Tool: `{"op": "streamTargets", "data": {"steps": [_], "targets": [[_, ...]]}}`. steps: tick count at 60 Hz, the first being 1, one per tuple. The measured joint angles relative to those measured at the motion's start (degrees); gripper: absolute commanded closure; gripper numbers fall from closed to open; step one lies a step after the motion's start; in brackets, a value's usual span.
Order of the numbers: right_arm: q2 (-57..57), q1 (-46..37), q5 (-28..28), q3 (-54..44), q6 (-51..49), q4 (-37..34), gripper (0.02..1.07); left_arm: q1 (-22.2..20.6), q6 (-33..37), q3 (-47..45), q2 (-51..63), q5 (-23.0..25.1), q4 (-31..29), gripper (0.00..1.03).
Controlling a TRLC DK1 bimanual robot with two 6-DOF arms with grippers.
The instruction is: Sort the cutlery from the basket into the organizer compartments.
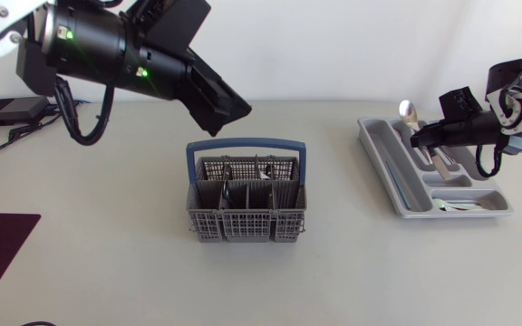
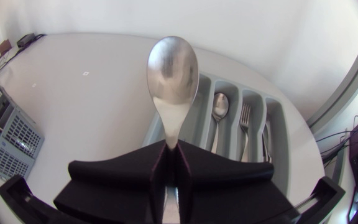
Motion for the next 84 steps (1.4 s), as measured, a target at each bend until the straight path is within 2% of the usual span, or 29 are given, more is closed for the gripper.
{"op": "streamTargets", "data": {"steps": [8,14,29,41,57,62,73,78,80,84], "targets": [[8.31,-1.09,-0.37,8.87,3.26,-2.67,1.01,-0.68,-0.02,-4.74,-1.51,-2.12,4.17,0.13],[14.49,-2.23,-0.35,16.0,5.57,-5.03,1.01,-1.64,0.0,-9.25,-2.84,-5.51,8.9,0.13],[27.47,-3.5,-0.33,32.06,9.9,-11.58,1.01,-6.54,0.0,-20.13,-5.75,-13.51,20.79,0.13],[32.59,-3.32,-0.11,37.7,11.98,-13.05,1.01,-8.44,-0.02,-23.17,-5.9,-15.15,23.12,0.13],[34.49,-2.82,1.2,38.16,12.17,-12.66,1.01,-8.55,-0.04,-23.34,-5.9,-15.78,23.61,0.13],[34.71,-2.43,1.57,38.16,12.17,-12.22,0.97,-8.76,-0.04,-23.34,-5.9,-15.98,23.61,0.13],[34.77,-1.7,3.04,38.16,12.15,-11.52,0.96,-9.11,-0.04,-23.34,-6.1,-16.11,23.58,0.13],[34.8,-1.46,4.24,38.16,12.13,-11.56,0.76,-9.44,-0.04,-23.37,-6.36,-16.22,23.56,0.13],[34.8,-1.44,4.42,38.16,12.13,-11.54,0.63,-9.49,-0.04,-23.37,-6.45,-16.22,23.56,0.13],[34.8,-1.44,5.51,37.97,12.11,-11.32,0.49,-9.55,-0.04,-23.41,-6.56,-16.22,23.56,0.13]]}}
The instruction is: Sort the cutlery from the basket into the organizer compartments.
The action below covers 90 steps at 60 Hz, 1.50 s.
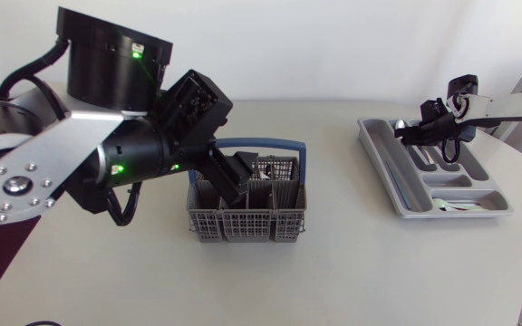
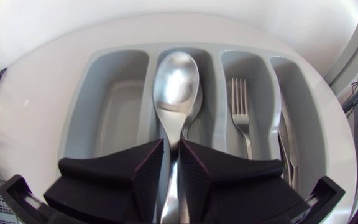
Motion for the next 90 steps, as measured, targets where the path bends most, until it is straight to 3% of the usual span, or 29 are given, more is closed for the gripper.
{"op": "streamTargets", "data": {"steps": [6,25,38,47,59,90], "targets": [[-0.83,-0.2,1.18,-2.6,0.0,2.84,0.34,-0.02,-0.02,-0.37,0.0,0.0,0.0,0.13],[-16.98,-0.35,1.29,-22.71,-0.28,9.18,0.3,-0.81,-1.99,-1.11,0.15,-0.28,-0.33,0.13],[-28.7,1.42,0.35,-35.04,-1.99,9.86,0.27,-2.27,-5.92,4.98,6.86,-6.05,-11.47,0.09],[-34.58,2.69,-0.04,-41.57,-3.08,9.79,0.27,-4.48,-7.45,9.79,10.05,-8.98,-15.34,0.05],[-41.75,4.22,-0.35,-46.77,-3.5,9.77,0.27,-6.69,-9.33,14.51,12.09,-9.38,-19.02,0.05],[-51.34,6.97,-1.16,-51.93,-3.5,8.37,0.27,-4.7,-12.76,17.66,16.31,-13.14,-19.17,0.05]]}}
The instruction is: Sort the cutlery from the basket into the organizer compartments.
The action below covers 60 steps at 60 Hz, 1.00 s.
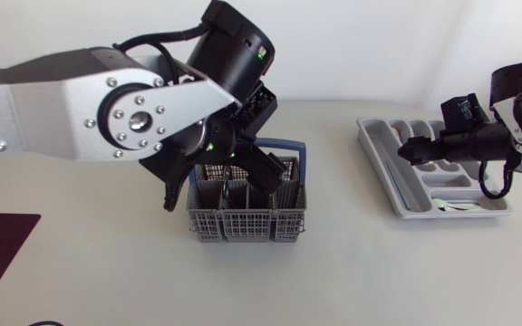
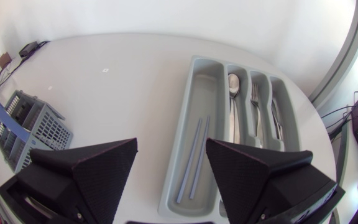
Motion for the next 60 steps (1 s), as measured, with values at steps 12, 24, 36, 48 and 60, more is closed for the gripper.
{"op": "streamTargets", "data": {"steps": [12,24,36,48,60], "targets": [[-1.75,1.36,0.0,-1.4,0.0,-0.31,0.27,0.33,-1.05,0.0,1.46,-1.73,0.02,0.05],[-1.95,1.66,0.0,-1.79,0.0,-0.37,0.27,0.39,-1.73,0.22,2.84,-3.34,1.18,0.05],[-2.32,1.66,0.0,-2.16,0.0,-0.37,0.27,0.76,-2.56,1.4,5.55,-4.66,1.99,0.06],[-2.38,1.66,0.0,-2.54,0.0,-0.37,0.27,0.76,-3.39,2.54,7.56,-6.01,2.23,0.08],[-2.38,1.9,0.0,-2.54,0.02,-0.35,0.27,1.25,-3.87,3.89,9.18,-6.34,2.16,0.22]]}}
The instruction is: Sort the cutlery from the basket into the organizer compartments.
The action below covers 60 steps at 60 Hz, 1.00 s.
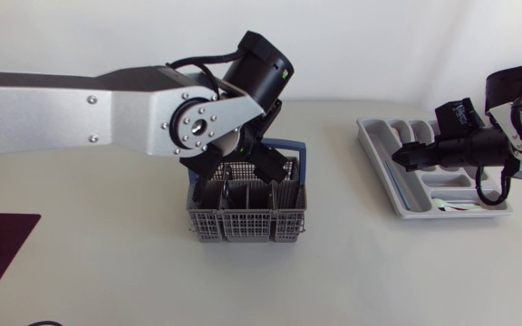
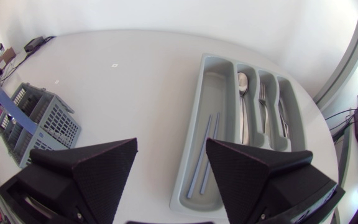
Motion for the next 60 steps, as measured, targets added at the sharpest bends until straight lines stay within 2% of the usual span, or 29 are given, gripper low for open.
{"op": "streamTargets", "data": {"steps": [22,29,44,49,60], "targets": [[0.0,0.09,0.0,-0.26,-0.02,0.02,0.27,0.81,0.15,1.86,0.96,0.24,-2.6,0.67],[0.0,0.09,0.0,-0.7,0.0,0.0,0.27,0.81,0.15,2.67,0.96,1.4,-3.67,0.73],[0.0,0.09,0.0,-0.94,-0.02,0.02,0.27,0.87,0.13,3.02,0.48,2.75,-4.28,0.71],[0.0,0.13,0.0,-1.03,-0.02,0.0,0.27,0.92,0.09,2.99,0.17,3.08,-4.5,0.6],[-1.22,1.2,-0.85,-2.32,-0.22,0.0,0.27,0.92,-0.35,1.64,-0.44,4.07,-5.46,0.29]]}}
